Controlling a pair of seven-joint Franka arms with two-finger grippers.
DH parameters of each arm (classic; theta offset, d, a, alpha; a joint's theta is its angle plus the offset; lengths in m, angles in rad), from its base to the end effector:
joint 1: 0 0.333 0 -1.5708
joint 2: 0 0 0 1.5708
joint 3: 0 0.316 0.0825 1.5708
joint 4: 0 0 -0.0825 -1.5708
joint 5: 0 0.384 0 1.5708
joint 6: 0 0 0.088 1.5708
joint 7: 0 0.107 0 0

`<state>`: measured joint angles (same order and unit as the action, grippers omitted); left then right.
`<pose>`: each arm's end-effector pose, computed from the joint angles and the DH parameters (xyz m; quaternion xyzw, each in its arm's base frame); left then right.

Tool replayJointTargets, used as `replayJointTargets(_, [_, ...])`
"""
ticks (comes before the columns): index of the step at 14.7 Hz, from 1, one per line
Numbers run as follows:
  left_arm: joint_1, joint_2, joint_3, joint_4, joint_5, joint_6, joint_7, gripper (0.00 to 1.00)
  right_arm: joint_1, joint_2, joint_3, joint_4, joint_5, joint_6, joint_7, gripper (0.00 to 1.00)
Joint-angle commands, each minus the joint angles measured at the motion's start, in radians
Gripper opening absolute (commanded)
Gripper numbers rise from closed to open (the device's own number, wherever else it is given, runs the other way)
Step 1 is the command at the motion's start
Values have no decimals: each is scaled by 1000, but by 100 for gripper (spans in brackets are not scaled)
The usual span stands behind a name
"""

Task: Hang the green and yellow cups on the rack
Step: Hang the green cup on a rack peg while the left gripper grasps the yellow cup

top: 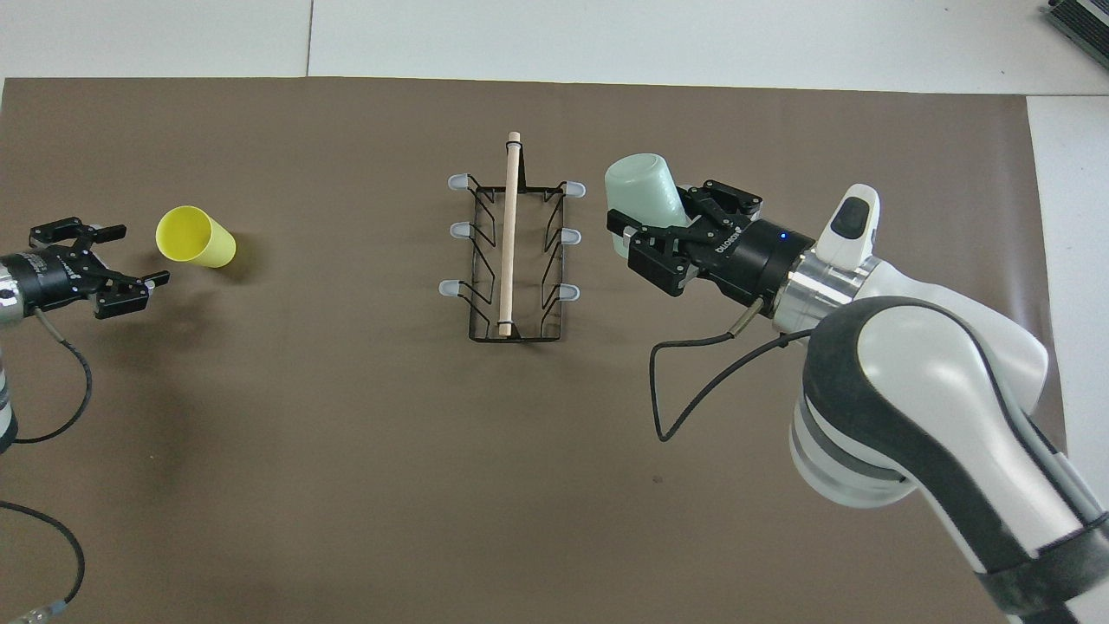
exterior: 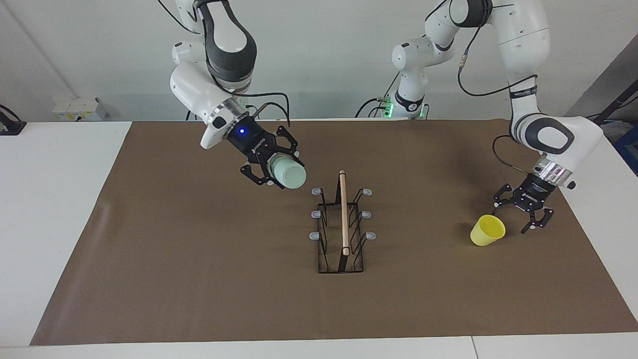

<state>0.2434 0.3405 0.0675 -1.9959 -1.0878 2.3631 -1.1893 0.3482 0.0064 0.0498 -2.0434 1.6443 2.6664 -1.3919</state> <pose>0.5872 0.1754 0.2971 0.3830 0.8511 -0.1389 0.3311 0.5483 0.1988 0.4804 -0.8106 -0.1812 -0.4280 0.3562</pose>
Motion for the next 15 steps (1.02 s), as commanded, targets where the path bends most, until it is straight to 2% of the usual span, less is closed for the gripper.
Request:
replayJointTargets(1, [-18, -34, -2, -90, -148, 47, 114, 100, 28, -28, -1, -54, 263, 0, -215, 0])
replayJointTargets(2, [-27, -38, -8, -112, -180, 74, 116, 100, 29, -20, 1, -54, 346, -8, -290, 0])
replayJointTargets(5, [-64, -35, -8, -116, -297, 113, 117, 100, 31, -5, 1, -66, 420, -48, -364, 0])
replayJointTargets(9, [-118, -17, -11, -101, -407, 203, 119, 100, 41, 18, -1, -132, 716, -167, -638, 0])
replayJointTargets(15, [-183, -1, -11, -87, -512, 277, 123, 100, 41, 87, -1, -147, 799, -289, -877, 0])
